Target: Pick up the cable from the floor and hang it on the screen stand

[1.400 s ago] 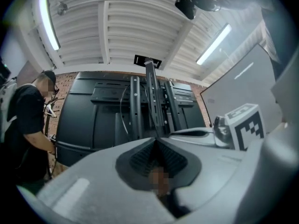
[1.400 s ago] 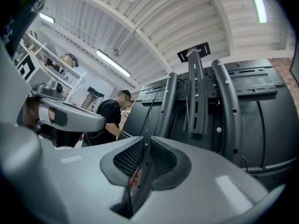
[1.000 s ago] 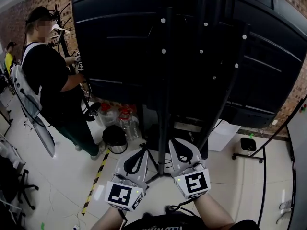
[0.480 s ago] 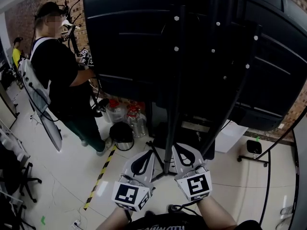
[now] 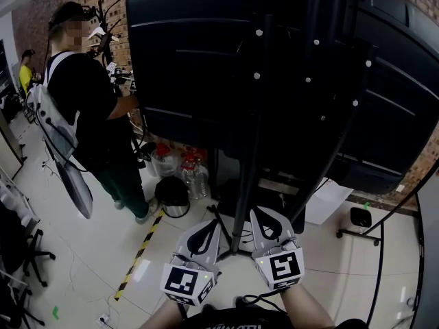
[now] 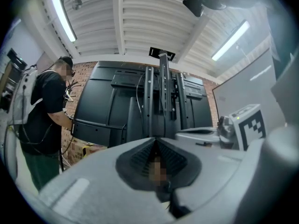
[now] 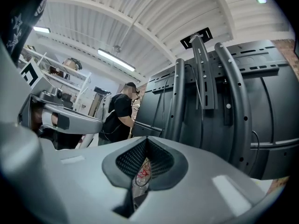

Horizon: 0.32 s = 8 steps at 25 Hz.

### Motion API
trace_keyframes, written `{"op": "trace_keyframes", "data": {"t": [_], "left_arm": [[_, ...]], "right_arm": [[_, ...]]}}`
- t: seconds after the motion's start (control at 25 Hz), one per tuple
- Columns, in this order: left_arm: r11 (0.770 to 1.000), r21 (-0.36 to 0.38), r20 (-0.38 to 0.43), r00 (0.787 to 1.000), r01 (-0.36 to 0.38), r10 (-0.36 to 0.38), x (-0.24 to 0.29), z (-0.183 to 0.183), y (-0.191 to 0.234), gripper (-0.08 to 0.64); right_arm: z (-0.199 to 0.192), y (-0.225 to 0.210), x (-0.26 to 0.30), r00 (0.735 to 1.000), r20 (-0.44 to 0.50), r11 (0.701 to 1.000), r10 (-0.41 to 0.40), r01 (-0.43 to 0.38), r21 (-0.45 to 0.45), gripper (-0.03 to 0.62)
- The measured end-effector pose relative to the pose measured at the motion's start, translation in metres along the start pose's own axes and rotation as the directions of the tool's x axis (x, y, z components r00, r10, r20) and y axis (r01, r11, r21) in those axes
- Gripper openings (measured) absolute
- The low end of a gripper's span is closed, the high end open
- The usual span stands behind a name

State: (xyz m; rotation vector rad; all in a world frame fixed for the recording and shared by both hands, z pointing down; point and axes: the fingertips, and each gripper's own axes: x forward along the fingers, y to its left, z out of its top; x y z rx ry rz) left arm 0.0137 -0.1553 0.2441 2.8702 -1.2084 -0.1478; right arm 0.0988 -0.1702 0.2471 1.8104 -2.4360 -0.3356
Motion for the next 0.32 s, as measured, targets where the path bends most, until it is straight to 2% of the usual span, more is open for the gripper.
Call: {"op": "trace_keyframes", "data": {"t": [0.32], "left_arm": [[1.000,-0.024,-0.003,1.000,-0.011,0.011,-0.0007,0.0044,0.0006,0.005]], "right_arm": [[0.0060,0.0031,-0.0002,1.000,0.009,1.000,0.020,-0.020,0.004,0.008]]}}
